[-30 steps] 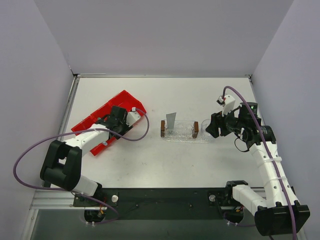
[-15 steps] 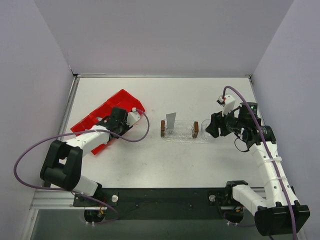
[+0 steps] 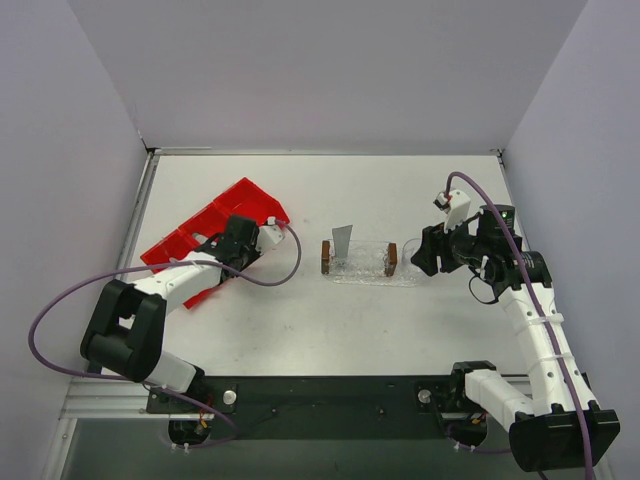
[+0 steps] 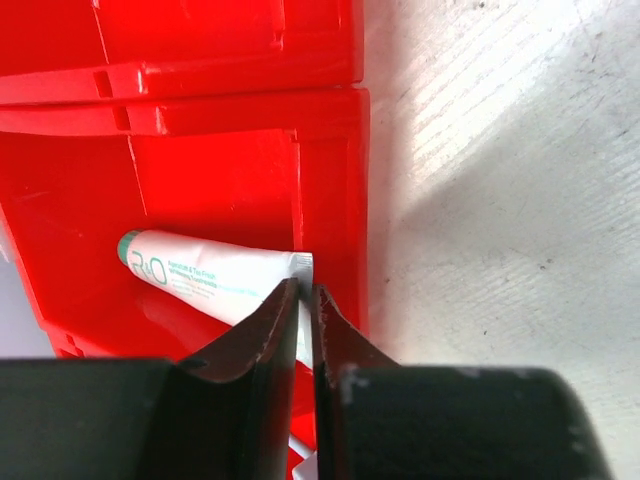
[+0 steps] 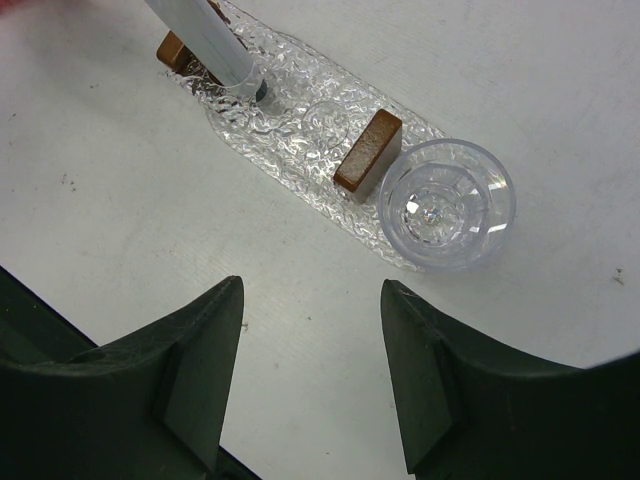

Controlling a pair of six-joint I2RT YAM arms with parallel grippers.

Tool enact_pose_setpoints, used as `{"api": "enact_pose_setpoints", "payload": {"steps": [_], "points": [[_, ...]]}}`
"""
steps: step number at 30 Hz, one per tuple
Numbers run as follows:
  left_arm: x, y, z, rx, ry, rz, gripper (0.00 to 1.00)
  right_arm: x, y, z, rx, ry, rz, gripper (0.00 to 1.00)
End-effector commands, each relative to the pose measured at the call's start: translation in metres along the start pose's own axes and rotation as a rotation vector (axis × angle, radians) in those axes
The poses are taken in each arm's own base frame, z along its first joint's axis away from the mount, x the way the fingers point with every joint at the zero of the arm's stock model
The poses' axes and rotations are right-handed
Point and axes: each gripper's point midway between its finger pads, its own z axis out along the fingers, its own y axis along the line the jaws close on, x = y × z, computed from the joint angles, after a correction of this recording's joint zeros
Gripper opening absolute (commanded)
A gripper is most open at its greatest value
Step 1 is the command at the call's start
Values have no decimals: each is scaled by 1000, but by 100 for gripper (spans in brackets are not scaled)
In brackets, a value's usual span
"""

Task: Prepare toiletry sets of a toothbrush and toothpaste on the tray

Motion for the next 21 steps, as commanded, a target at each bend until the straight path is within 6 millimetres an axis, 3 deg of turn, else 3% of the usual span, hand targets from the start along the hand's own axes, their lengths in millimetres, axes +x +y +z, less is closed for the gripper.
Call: {"api": "enact_pose_setpoints", "payload": {"steps": [1,4,10,21], "points": [[-2,-4,0,7,6,12,12,-2,4,1,-21,-9,0,52],[-3,-4,-1,4,7,15,0,-2,4,0,-21,-10,1,52],[-7,-1,-6,-24,-1,28,0,-1,3,0,-20,-9,1,52],[-37,38,-45,-153,-80,22,0,-1,4,1,-24,-7,1,52]]}}
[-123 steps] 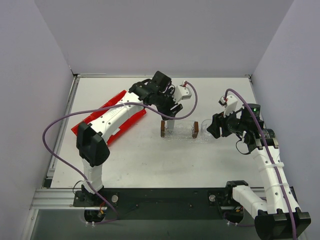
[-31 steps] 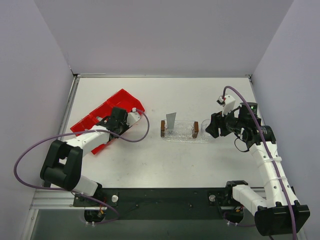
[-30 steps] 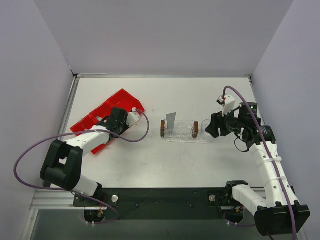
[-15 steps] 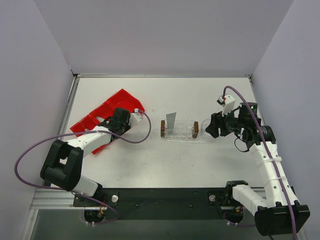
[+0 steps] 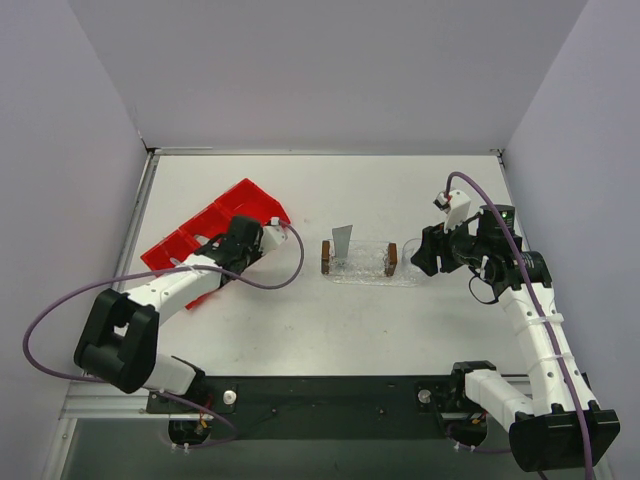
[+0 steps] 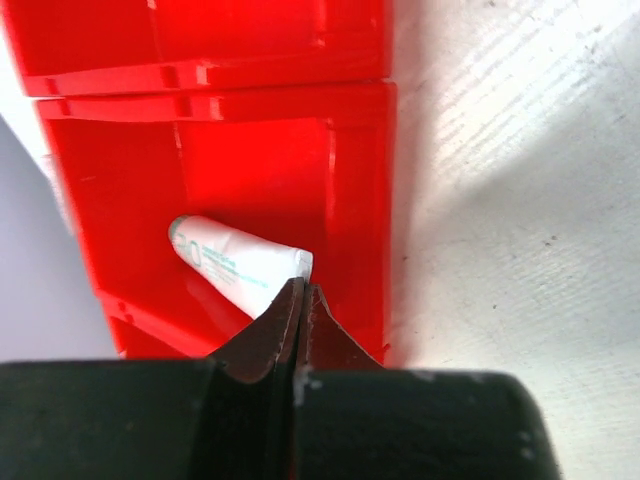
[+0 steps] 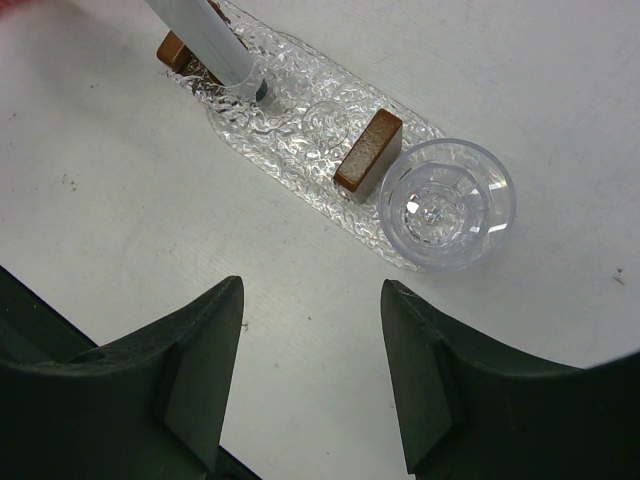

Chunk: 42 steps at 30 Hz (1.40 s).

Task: Prepare toiletry sets of a toothbrush and toothpaste on the tray

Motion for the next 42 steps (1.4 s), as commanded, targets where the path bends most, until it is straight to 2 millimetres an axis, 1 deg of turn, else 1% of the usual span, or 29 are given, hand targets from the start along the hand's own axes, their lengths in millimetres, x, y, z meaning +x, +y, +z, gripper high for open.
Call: {"api": "enact_pose_setpoints", "payload": {"steps": [1,4,5,7,8,11,12,15,19,21,29,35,42], "points": [[-33,44,-31,-122,-94,-31,0,-1,4,0,-24,-5,2,52],[-40,56,-38,-153,-107,-26,0,-1,5,1,-28,-6,2,52],[-45,65,-42,-181,-116,-32,0,-1,5,1,-28,-6,2,52],[-50,75,-47,-210,-120,-26,0,-1,5,1,-29,-6,3,52],[-57,85,-53,-235,-136,-35,0,0,5,1,-30,-5,2,52],[-66,101,-61,-270,-149,-38,0,0,5,0,-30,-5,4,52],[-72,109,-67,-285,-165,-47,0,-1,5,0,-28,-6,3,52],[-80,122,-76,-308,-183,-54,0,-1,4,0,-27,-7,3,52],[-85,128,-80,-311,-193,-58,0,0,5,0,-29,-4,2,52],[-85,126,-79,-301,-189,-57,0,-1,5,0,-30,-4,4,52],[-77,109,-59,-248,-153,-43,0,0,5,0,-31,-5,5,52],[-73,103,-54,-231,-146,-47,0,0,5,1,-33,-1,6,52],[-67,92,-42,-196,-125,-48,0,0,4,1,-31,-1,6,52]]}}
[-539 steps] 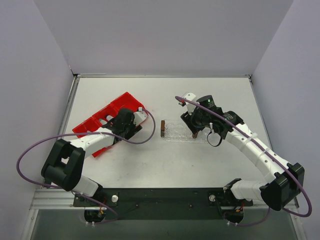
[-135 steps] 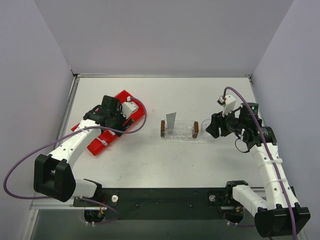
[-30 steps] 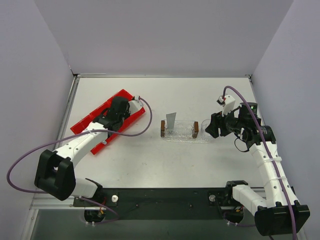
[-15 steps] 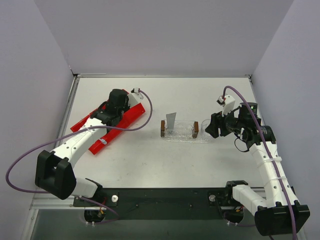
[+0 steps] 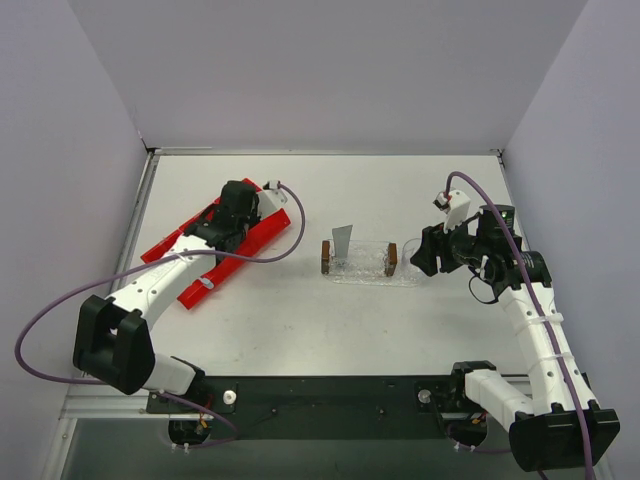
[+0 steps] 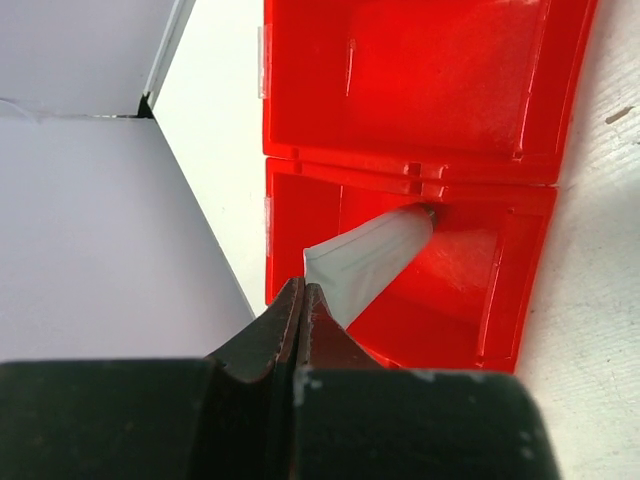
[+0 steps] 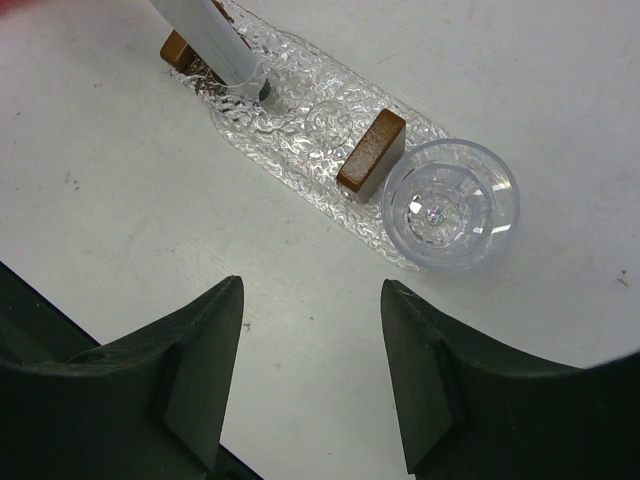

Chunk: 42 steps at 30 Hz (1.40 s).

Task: Prepare toiletry sets of a toothbrush and toothpaste on the tray

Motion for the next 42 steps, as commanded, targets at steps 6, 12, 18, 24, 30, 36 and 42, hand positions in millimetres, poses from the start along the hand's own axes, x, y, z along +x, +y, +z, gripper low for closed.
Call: {"api": "enact_pose_setpoints", "payload": {"steps": [6,12,18,24,30,36,42], "points": [[5,-10,11,23,7,-34,0,0,4,1,-24,-1,3,52],[9,-14,15,47,20,-47,0,0,3,1,-22,-1,4,53],[13,-16,17,61,32,-53,10,1,3,1,-22,0,7,52],[14,-14,16,60,31,-58,24,1,3,1,-21,0,8,52],[15,-13,16,63,36,-61,33,1,3,0,-21,-2,12,52],[19,-16,20,81,45,-70,34,1,3,0,-21,-1,12,53],[23,-19,25,103,53,-82,34,2,3,0,-22,0,14,53]]}}
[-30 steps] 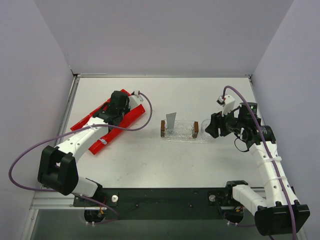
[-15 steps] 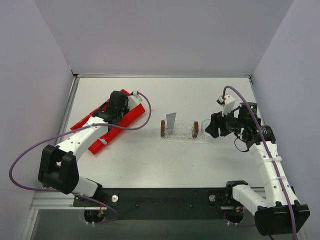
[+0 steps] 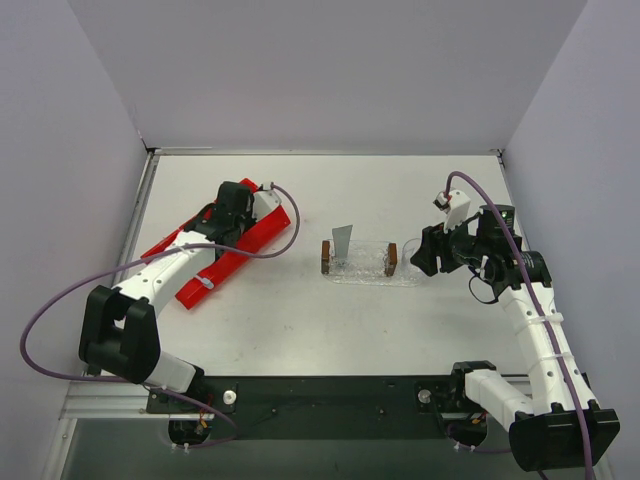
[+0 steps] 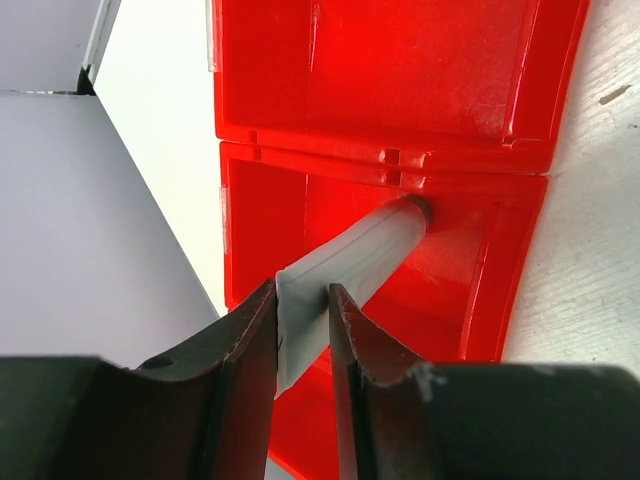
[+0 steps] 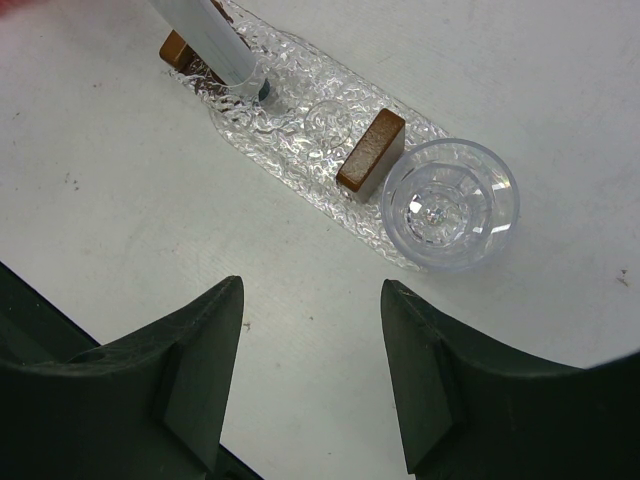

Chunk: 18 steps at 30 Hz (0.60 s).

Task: Prepare toiletry sets of a toothbrush and toothpaste on the tray

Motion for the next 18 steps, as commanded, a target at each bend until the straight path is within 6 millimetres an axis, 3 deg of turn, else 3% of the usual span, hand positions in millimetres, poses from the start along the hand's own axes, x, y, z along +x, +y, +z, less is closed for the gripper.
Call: {"api": "enact_pose_setpoints", "payload": {"steps": [1,8,18], "points": [[0,-2,5,29,-5,-36,34,1,3,0,-21,-2,13,53],[2,-2,9,44,-3,-57,33,1,2,-1,-20,-5,14,53],[6,-6,13,97,15,-84,15,1,2,0,-20,-1,14,53]]}}
